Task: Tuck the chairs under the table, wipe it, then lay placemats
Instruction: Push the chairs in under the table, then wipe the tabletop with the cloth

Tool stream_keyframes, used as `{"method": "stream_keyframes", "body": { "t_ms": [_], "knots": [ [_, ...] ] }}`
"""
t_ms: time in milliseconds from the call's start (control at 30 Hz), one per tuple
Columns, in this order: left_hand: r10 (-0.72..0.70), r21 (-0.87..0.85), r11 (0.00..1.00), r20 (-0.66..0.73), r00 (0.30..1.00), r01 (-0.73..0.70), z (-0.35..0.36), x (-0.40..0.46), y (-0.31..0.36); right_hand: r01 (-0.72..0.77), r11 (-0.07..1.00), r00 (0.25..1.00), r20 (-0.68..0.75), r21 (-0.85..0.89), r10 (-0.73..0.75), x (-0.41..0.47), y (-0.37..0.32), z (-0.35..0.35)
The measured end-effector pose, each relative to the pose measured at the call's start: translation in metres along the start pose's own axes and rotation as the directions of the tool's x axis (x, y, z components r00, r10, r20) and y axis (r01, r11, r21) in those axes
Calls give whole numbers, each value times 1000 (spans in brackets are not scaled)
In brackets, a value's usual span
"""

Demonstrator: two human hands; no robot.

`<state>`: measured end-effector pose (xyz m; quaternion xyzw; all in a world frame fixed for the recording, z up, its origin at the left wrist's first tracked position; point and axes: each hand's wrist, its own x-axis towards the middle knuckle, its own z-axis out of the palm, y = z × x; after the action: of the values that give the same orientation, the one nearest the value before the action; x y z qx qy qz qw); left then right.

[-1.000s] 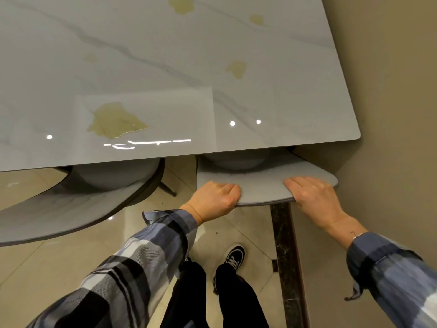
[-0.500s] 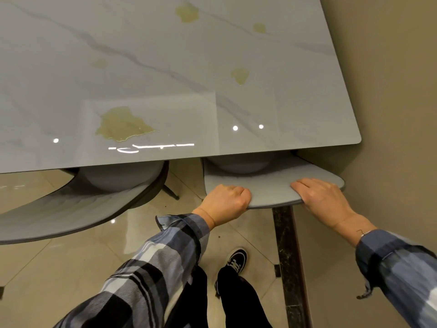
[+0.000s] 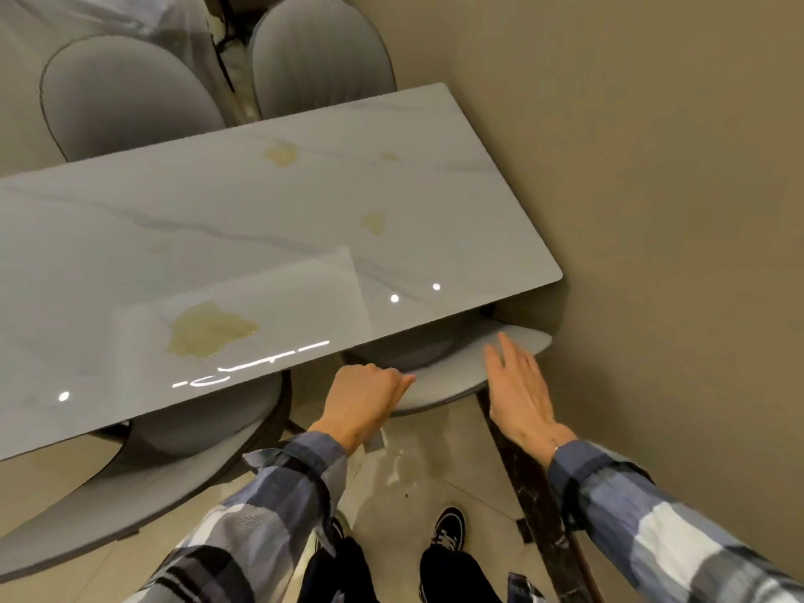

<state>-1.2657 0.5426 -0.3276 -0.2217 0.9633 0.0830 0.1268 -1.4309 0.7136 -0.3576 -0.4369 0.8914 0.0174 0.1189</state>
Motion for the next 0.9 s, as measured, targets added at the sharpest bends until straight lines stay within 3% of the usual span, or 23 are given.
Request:
{"method": "stream_keyframes", "body": {
  "t_ms": [100, 267, 500, 700, 833, 900],
  "knots": [
    [-6, -58, 998, -2, 1000, 6, -15, 2, -4, -53, 995, 998, -34, 81, 56, -15, -17, -7],
    [177, 2, 984, 25, 984, -177, -26, 17, -6, -215, 954, 965, -105, 210, 240, -42, -55, -17],
    [514, 56, 851, 114, 850, -522, -44, -12, 0, -522, 779, 824, -30, 347, 566, -116, -142, -23],
    [769, 195, 557, 247, 590, -807, -43, -73, 57, -762, 493, 540, -8, 420, 841, -224, -189, -27],
    [870, 190, 337, 311, 382, -922, -36, -148, 95, -826, 288, 333, 7, 485, 943, -303, -223, -17],
    [889, 163, 255, 348, 298, -953, -30, -184, 104, -828, 206, 265, 40, 522, 963, -333, -244, -11]
  ]
}}
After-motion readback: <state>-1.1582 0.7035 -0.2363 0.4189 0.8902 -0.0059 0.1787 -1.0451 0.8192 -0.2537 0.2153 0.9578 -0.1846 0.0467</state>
